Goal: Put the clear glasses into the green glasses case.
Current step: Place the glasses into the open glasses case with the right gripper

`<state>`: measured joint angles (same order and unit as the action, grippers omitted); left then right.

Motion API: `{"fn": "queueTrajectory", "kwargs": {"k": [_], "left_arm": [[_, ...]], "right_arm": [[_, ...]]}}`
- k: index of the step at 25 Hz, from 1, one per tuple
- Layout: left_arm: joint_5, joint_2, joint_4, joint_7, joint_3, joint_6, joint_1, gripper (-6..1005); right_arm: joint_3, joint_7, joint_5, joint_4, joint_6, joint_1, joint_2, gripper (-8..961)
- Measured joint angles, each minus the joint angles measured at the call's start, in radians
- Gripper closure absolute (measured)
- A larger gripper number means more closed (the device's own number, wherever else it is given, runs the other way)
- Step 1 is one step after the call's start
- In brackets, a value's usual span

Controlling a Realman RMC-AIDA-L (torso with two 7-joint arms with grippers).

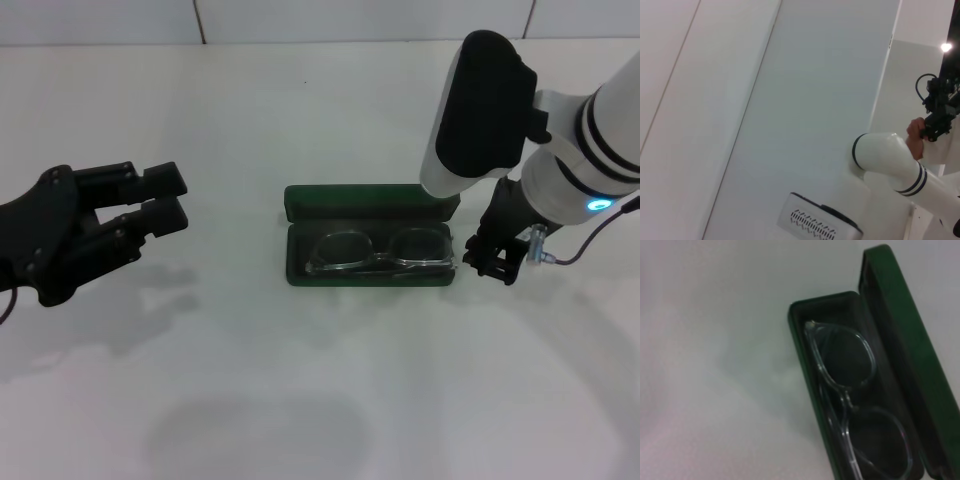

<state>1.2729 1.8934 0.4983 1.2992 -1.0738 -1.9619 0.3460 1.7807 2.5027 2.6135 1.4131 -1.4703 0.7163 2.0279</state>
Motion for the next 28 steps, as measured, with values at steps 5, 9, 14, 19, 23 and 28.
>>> {"fn": "queueTrajectory", "kwargs": {"k": [5, 9, 14, 19, 23, 28], "left_arm": [[0.0, 0.0, 0.0, 0.0, 0.0, 0.0, 0.002, 648], [0.0, 0.0, -0.003, 0.0, 0.0, 0.0, 0.004, 647], [0.0, 0.0, -0.004, 0.0, 0.0, 0.0, 0.004, 647], [0.001, 0.0, -0.003, 0.0, 0.0, 0.0, 0.005, 647], [0.001, 0.001, -0.005, 0.0, 0.0, 0.0, 0.003, 647], [0.001, 0.001, -0.005, 0.0, 0.0, 0.0, -0.002, 647]], "right_arm": [[0.001, -0.006, 0.003, -0.054, 0.045, 0.01, 0.0, 877], [0.003, -0.009, 0.003, -0.082, 0.065, 0.02, 0.0, 877], [0.011, -0.012, -0.004, -0.104, 0.088, 0.028, 0.0, 876], [0.032, -0.013, -0.007, -0.105, 0.112, 0.028, 0.0, 876], [0.041, -0.013, -0.008, -0.106, 0.133, 0.028, 0.0, 876], [0.045, -0.013, -0.01, -0.111, 0.151, 0.028, 0.0, 876]]}}
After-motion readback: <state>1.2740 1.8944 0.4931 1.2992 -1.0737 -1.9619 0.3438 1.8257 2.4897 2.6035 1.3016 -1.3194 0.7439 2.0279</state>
